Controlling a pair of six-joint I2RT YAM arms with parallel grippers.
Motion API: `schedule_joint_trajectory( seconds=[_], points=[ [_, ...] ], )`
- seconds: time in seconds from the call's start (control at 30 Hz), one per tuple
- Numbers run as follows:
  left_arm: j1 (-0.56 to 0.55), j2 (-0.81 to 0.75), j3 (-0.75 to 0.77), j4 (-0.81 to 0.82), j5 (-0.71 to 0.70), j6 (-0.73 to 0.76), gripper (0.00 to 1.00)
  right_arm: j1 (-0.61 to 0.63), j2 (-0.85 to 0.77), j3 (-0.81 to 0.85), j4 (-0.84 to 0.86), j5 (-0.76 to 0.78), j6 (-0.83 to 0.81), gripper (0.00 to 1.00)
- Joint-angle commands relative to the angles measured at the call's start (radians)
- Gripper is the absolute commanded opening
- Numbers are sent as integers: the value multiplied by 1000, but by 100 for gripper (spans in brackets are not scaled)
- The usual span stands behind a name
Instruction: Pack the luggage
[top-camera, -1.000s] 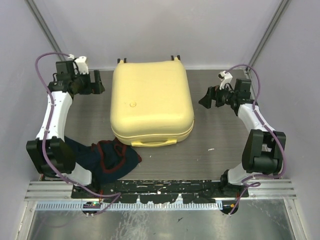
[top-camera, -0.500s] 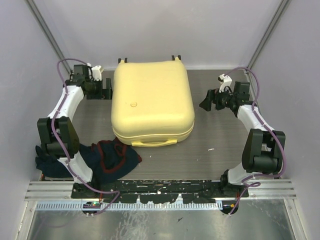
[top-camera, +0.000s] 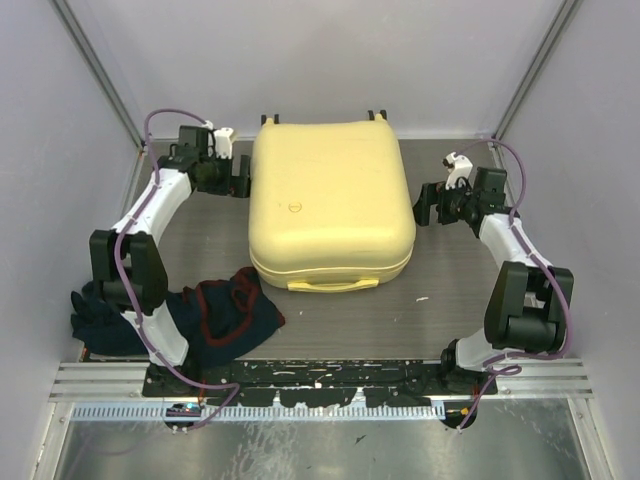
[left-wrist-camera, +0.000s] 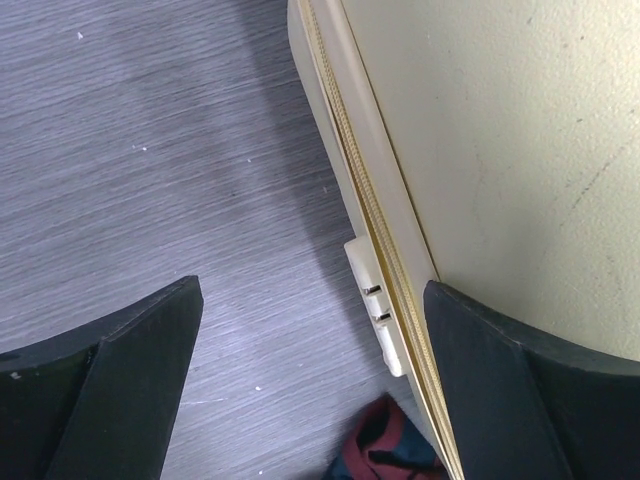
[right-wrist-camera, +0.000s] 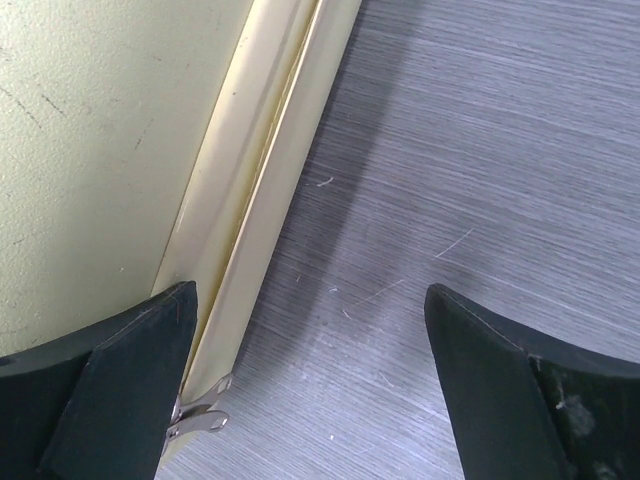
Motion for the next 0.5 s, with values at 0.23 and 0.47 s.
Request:
schedule_joint_trajectory(
  seconds=[0.23, 0.47],
  points=[
    [127, -3, 325, -390, 124, -15, 98, -164, -52, 181, -147, -79, 9, 100],
    [253, 3, 462, -555, 104, 34, 98, -281, 46, 393, -306, -119, 2, 100]
  ],
)
